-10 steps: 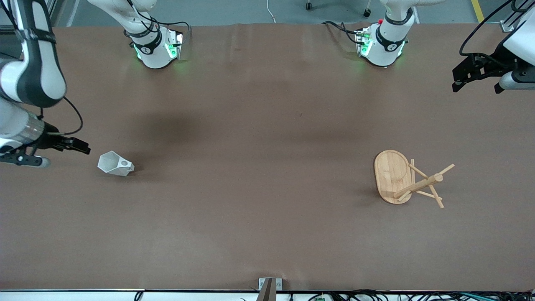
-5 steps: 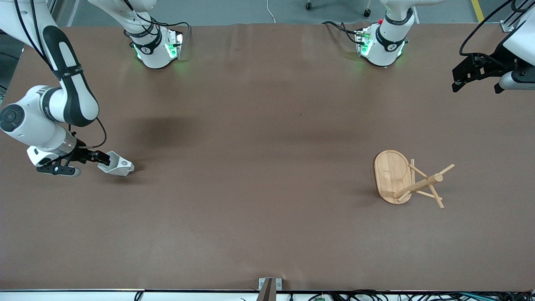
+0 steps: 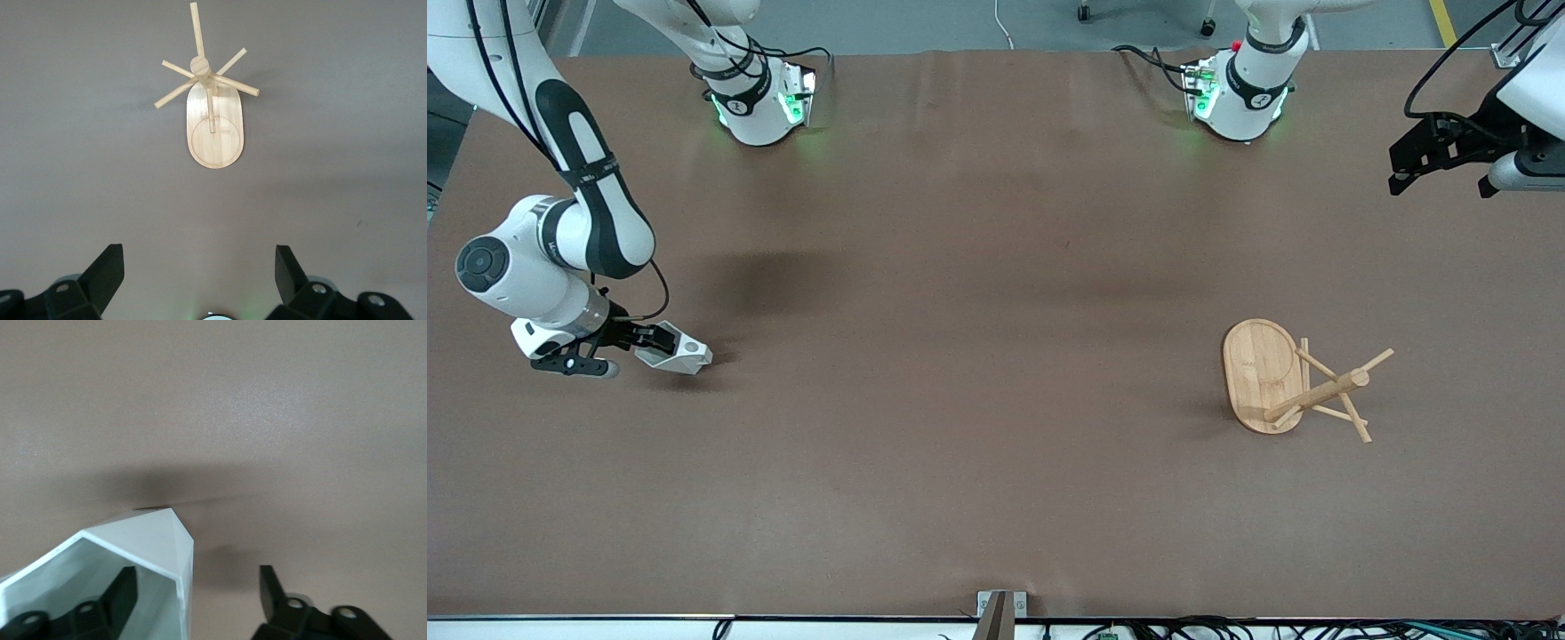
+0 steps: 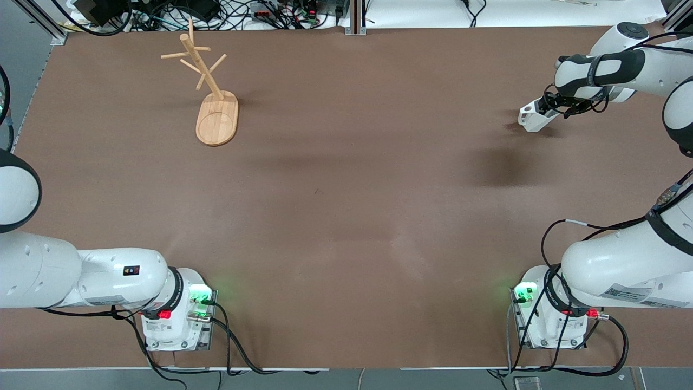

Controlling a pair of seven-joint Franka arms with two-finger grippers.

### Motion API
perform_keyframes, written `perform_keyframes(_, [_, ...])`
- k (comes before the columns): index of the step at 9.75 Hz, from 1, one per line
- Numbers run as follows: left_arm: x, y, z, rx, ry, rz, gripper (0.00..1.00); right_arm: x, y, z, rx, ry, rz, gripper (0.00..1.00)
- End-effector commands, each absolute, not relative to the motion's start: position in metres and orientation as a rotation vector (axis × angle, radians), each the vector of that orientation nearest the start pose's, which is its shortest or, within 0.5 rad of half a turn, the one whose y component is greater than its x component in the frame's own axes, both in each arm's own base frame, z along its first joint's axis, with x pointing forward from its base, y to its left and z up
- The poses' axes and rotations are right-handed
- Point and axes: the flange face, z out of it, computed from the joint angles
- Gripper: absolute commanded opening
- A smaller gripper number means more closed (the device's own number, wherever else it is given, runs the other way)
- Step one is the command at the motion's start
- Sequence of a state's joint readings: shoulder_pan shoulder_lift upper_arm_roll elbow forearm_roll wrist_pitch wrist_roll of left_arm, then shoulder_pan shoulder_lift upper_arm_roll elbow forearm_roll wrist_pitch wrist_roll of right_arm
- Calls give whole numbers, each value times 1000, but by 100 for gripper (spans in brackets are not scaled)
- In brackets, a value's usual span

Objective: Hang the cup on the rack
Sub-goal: 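Reach the right gripper to the white cup and grasp it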

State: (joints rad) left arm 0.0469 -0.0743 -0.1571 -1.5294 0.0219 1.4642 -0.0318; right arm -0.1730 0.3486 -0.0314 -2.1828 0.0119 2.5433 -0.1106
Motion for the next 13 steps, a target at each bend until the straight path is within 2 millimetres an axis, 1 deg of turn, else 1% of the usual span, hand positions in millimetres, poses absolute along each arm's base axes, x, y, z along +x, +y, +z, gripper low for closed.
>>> perform_keyframes(1, [521,-60,660,-3110,142,49,100,547,-115,228,-3131,161,-26,4])
perform_keyframes(2, [521,-61,660,-3110,145,48,100,547,-114,226,-3130,166,-19,1])
perform_keyframes(5, [521,-62,660,-3110,147,48,100,550,-113,230,-3130,166,-21,0])
perform_keyframes(6, [521,-62,660,-3110,147,48,100,552,-111,233,-3125,165,11,0])
perform_keyframes(7, [521,-61,660,-3110,145,48,100,563,-110,251,-3113,173,81,1])
perform_keyframes(8, [521,-61,660,-3110,147,48,100,579,-107,280,-3096,173,133,0])
perform_keyframes(9, [521,-60,660,-3110,142,48,100,593,-92,314,-3051,201,145,1])
perform_keyframes(10, [521,-61,660,-3110,145,48,100,609,-65,349,-3019,253,150,1])
perform_keyframes(11, [520,-62,660,-3111,147,49,100,621,-36,376,-3004,309,165,1])
perform_keyframes(12, [520,-63,660,-3111,150,49,100,627,0,396,-2974,319,180,0])
perform_keyframes(13, [520,-65,660,-3110,159,49,100,626,31,406,-2907,346,183,1])
